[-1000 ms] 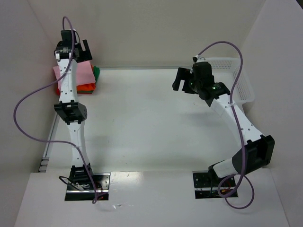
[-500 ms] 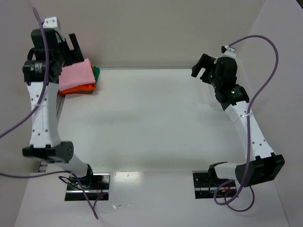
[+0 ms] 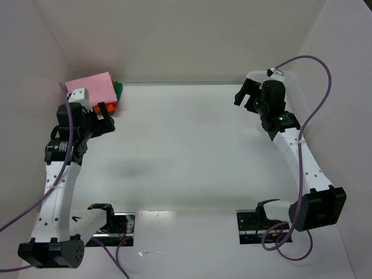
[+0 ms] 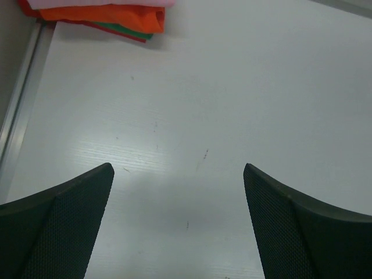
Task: Fold and stack the t-shirts
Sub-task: Put the neatly folded tshirt into the corner of the board with the left arm
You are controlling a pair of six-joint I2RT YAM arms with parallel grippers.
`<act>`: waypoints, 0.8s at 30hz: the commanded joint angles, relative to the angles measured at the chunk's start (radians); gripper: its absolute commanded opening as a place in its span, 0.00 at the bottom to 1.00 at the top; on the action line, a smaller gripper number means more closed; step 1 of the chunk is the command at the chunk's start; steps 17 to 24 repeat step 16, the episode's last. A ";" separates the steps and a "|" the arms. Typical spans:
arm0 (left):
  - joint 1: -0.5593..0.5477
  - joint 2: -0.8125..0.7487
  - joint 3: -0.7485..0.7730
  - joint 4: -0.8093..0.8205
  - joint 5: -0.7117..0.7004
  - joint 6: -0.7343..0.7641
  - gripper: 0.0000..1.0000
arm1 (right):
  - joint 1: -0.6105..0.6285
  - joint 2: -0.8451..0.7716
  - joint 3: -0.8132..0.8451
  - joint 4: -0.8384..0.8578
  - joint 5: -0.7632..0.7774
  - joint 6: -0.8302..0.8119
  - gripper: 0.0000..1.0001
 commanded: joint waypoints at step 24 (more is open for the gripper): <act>-0.001 0.007 -0.032 0.159 0.143 0.015 1.00 | -0.017 -0.145 -0.107 0.029 0.068 -0.005 1.00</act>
